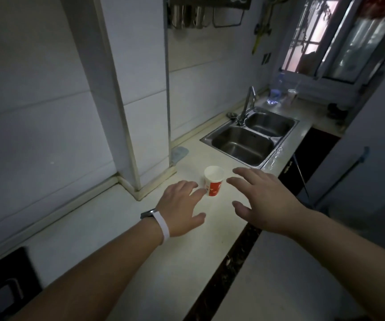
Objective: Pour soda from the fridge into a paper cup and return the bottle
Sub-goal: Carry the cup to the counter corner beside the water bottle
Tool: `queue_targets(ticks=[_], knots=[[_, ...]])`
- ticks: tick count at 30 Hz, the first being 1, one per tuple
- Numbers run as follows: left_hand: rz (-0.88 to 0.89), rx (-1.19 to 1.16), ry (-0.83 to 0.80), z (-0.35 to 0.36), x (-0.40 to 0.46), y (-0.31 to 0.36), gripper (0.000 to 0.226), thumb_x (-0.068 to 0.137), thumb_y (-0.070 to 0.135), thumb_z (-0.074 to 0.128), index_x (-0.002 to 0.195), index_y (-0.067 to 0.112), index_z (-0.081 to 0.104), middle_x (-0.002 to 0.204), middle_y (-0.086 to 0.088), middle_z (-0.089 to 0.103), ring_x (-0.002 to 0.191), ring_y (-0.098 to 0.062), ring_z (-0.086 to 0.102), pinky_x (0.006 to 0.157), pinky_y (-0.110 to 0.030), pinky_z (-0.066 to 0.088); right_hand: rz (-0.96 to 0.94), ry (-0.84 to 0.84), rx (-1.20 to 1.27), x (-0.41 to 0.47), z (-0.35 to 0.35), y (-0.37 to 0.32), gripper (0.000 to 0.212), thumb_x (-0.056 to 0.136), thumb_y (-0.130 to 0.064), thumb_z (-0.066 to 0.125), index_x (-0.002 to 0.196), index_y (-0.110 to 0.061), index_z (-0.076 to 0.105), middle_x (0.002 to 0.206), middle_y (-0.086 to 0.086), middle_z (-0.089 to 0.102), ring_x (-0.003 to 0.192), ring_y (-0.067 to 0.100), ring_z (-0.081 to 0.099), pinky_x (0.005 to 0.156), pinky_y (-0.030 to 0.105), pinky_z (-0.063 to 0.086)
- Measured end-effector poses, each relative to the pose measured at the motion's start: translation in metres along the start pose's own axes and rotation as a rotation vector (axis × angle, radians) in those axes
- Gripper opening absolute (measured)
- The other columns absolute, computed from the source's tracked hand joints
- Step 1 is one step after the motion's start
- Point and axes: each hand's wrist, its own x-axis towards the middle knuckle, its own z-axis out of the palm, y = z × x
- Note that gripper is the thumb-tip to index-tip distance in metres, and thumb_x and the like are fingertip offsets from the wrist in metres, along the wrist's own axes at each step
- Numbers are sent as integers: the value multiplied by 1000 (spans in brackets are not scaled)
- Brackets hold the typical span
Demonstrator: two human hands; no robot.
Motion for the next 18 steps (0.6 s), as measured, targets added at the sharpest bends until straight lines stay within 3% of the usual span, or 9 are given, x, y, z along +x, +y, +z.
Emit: queue_targets(ticks=[9, 18], knots=[[-84, -79, -50, 37, 77, -4, 60, 89, 57, 53, 141, 29, 43, 145, 2, 45, 130, -19, 40, 107, -37, 34, 61, -49, 76, 29, 33, 67, 57, 90, -50, 51, 141, -29, 39, 152, 0, 33, 136, 23, 34, 109, 42, 30], [-467, -331, -74, 87, 140, 14, 61, 88, 50, 61, 141, 27, 43, 141, 1, 49, 122, -20, 49, 100, -38, 45, -65, -72, 199, 91, 62, 150, 57, 92, -52, 47, 144, -33, 33, 156, -5, 26, 141, 20, 27, 113, 42, 22]])
